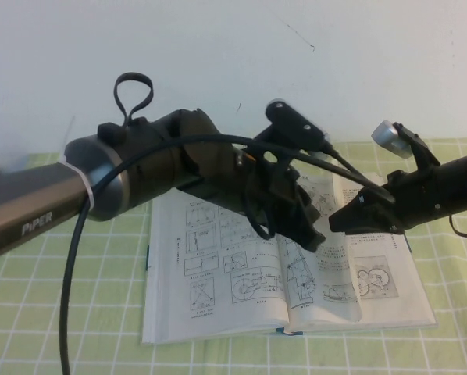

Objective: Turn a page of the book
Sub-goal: Open the closed book

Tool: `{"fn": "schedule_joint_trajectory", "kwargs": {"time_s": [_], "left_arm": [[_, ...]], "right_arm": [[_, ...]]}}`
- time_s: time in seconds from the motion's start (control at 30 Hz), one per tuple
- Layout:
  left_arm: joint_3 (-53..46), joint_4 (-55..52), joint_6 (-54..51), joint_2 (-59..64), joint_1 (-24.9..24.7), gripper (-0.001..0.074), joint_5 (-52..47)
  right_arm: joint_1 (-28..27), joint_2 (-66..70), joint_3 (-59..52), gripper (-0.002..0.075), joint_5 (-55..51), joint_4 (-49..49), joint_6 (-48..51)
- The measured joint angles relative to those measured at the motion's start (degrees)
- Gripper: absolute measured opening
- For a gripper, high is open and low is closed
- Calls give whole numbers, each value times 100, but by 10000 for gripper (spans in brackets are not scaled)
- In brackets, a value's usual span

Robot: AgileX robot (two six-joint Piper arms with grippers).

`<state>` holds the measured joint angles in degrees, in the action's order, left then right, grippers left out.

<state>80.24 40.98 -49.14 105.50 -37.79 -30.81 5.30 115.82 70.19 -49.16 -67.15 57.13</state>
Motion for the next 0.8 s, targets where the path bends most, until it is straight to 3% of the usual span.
{"fn": "schedule_joint_trajectory", "kwargs": {"time_s": [0.47,0.8], "left_arm": [[-36,-169,-226,-313,-1691,-4,432],[-36,-595,-67,372,-1993,-4,1174]], "right_arm": [[0,0,0,281,37,0,161],[0,0,0,281,37,0,321]]}}
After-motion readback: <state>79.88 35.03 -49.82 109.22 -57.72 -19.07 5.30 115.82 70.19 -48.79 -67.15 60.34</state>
